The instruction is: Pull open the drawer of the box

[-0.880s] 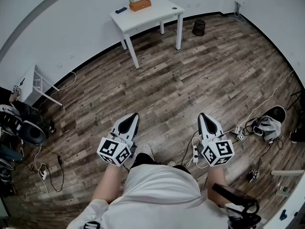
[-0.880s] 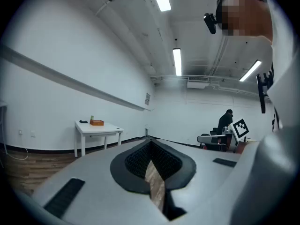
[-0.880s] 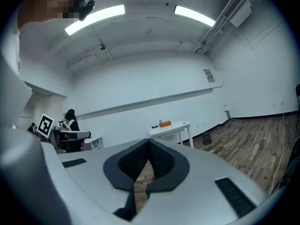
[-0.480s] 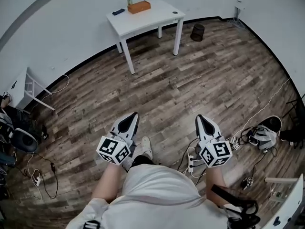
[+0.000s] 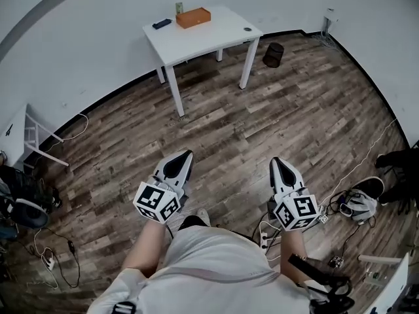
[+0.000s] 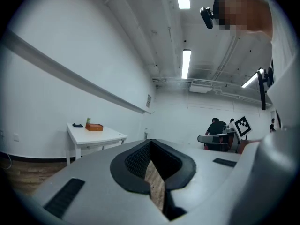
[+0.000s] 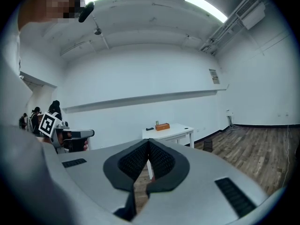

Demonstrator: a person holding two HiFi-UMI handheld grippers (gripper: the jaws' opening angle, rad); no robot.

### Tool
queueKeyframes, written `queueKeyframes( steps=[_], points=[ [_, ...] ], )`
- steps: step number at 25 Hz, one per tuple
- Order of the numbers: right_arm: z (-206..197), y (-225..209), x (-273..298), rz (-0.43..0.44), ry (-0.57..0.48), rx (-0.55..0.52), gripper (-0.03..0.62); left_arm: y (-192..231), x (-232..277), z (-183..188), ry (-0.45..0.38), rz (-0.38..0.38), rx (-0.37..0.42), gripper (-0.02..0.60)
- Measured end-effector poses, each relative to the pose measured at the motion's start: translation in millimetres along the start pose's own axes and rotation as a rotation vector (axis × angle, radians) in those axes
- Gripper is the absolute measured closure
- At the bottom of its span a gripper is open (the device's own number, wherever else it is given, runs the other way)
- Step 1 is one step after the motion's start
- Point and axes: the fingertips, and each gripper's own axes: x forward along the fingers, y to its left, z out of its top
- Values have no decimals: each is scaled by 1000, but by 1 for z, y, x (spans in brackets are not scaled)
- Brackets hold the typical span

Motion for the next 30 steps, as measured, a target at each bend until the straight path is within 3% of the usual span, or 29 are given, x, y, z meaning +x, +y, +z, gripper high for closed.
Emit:
queueKeyframes(
  steps=[6,18,30],
  points=[
    [6,14,71,19,20,-1,592,63,23,16,0,11,-3,572],
    [1,-4,178,107,52,11,592,132,78,13,7,78,-33,572],
    [44,-122,304,199,60,1,592,172,235,41,-16,161,-32,572]
  ],
)
